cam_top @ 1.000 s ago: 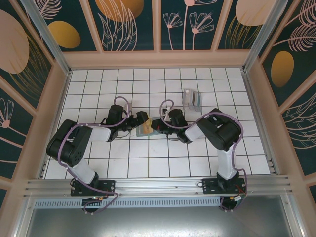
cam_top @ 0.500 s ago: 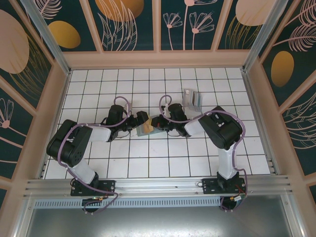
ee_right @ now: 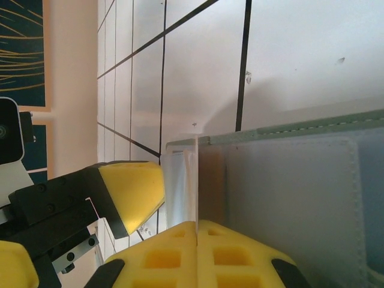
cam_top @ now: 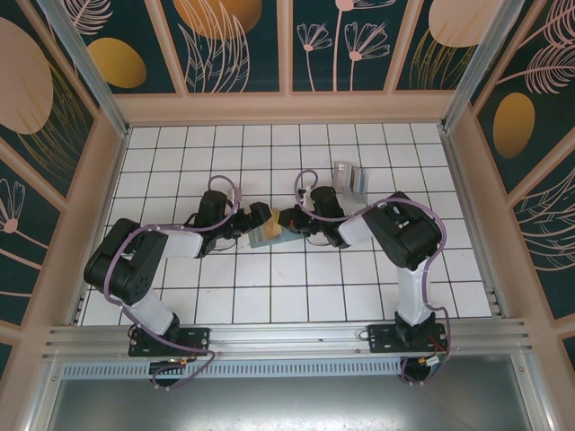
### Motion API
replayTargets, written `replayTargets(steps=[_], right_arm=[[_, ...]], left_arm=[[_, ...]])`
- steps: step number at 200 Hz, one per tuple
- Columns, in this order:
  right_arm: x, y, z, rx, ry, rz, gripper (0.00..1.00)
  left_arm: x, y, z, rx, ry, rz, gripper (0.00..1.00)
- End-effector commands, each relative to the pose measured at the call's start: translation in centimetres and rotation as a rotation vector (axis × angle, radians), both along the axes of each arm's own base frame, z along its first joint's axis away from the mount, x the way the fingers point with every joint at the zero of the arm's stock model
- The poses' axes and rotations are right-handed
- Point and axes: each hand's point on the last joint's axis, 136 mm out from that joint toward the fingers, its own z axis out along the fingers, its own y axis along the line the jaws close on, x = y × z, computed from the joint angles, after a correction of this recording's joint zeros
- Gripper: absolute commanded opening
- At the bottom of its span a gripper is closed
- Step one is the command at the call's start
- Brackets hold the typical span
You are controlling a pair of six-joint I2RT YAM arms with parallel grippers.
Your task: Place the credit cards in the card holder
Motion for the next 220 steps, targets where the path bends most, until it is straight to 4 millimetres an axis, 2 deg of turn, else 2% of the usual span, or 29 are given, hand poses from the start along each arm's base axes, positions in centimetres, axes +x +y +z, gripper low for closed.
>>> replayTargets(steps=[1, 60, 118, 151, 220], right_arm=[[-0.4, -0.2, -0.9, -0.001, 0.009, 0.018, 0.00], [-2.2, -0.8, -1.2, -0.049, 0.002, 0.089, 0.00], [-1.3, -1.3, -1.2, -0.057, 0.006, 0.064, 0.00], [-1.9, 0.1, -2.0, -0.037, 0.040, 0.115, 0.00], [-2.4, 2.6, -2.3, -0.004, 0.054, 0.132, 0.00]], left_arm=[[-1.3, 1.6, -3.2, 0.110, 0.107, 0.032, 0.99], [-1.4, 1.7, -3.1, 0.120, 0.101, 0.028, 0.99], [-1.5, 1.7, -3.3, 0.118, 0.108, 0.024, 0.99], [-1.5, 1.5, -3.3, 0.114, 0.106, 0.018, 0.99], [-1.6, 1.5, -3.4, 0.105, 0.107, 0.021, 0.99]])
